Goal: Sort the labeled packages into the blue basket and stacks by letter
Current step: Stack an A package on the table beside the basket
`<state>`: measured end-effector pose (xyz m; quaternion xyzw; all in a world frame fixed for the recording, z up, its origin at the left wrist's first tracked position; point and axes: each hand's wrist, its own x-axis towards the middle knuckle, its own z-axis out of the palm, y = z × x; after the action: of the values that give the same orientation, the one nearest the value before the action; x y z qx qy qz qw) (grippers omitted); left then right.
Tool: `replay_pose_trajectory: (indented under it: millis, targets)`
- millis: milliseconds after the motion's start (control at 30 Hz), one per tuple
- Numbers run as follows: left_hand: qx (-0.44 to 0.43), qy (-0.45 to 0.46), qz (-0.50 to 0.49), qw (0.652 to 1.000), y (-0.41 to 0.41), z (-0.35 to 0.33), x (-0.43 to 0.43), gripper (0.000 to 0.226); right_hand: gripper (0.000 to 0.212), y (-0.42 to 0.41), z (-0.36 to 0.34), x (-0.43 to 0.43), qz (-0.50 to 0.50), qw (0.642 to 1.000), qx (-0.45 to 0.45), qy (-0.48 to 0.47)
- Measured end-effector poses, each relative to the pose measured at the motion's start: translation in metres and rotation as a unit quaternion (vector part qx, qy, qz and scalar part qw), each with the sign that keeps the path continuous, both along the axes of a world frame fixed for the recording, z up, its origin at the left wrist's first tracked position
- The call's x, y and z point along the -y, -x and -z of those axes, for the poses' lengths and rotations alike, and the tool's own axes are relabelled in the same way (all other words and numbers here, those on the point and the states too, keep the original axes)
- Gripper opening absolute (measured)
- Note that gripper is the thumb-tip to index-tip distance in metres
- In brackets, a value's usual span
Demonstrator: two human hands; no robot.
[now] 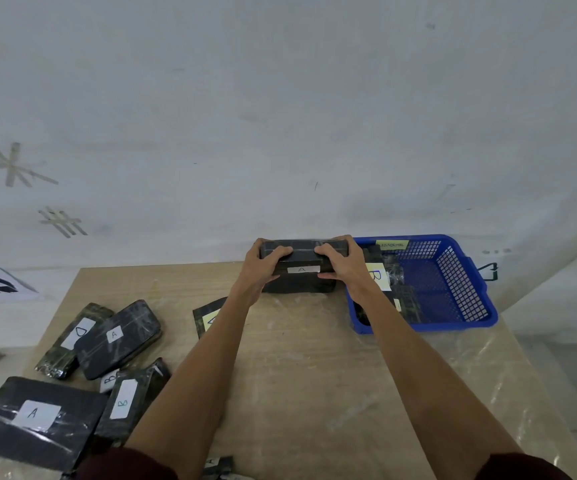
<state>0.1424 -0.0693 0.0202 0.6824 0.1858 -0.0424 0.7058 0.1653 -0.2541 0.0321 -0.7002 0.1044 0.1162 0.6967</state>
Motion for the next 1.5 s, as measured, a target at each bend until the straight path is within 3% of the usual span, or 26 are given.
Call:
replay_pose_trajectory:
  millis: [533, 633, 900, 1100, 1200, 1333, 1400, 1500]
  targets:
    - [0.003, -0.018, 0.000, 1.000, -0.007, -0.005, 0.000, 0.040, 0.040, -0.004, -0.002, 0.002, -0.004, 0.999, 0.035, 0.013]
    - [0.001, -0.004, -0.006, 1.000, -0.006, -0.006, 0.000, 0.029, 0.039, -0.006, -0.002, 0.002, -0.011, 0.999, 0.036, 0.011]
    - [0.068, -0.078, 0.029, 0.994, -0.001, -0.011, -0.008, 0.030, 0.041, -0.006, 0.000, 0.002, -0.007, 0.992, -0.088, -0.093]
    - [0.091, -0.118, 0.040, 0.988, 0.000, -0.008, -0.008, 0.026, 0.020, -0.006, -0.014, 0.007, -0.072, 0.976, -0.176, -0.104]
    - [0.087, -0.091, 0.056, 0.990, 0.002, -0.010, -0.005, 0.029, 0.013, -0.006, -0.016, 0.009, -0.054, 0.976, -0.167, -0.132]
    - [0.013, 0.018, 0.064, 0.998, -0.003, -0.016, 0.000, 0.036, 0.005, -0.010, -0.010, 0.010, -0.030, 0.987, -0.112, -0.111]
    - [-0.019, 0.054, 0.057, 0.997, -0.006, -0.020, 0.001, 0.038, 0.020, -0.012, -0.008, 0.013, -0.029, 0.989, -0.099, -0.104]
    - [-0.051, 0.044, 0.060, 0.996, -0.007, -0.022, 0.001, 0.064, 0.054, -0.010, -0.007, 0.017, -0.041, 0.991, -0.091, -0.089]
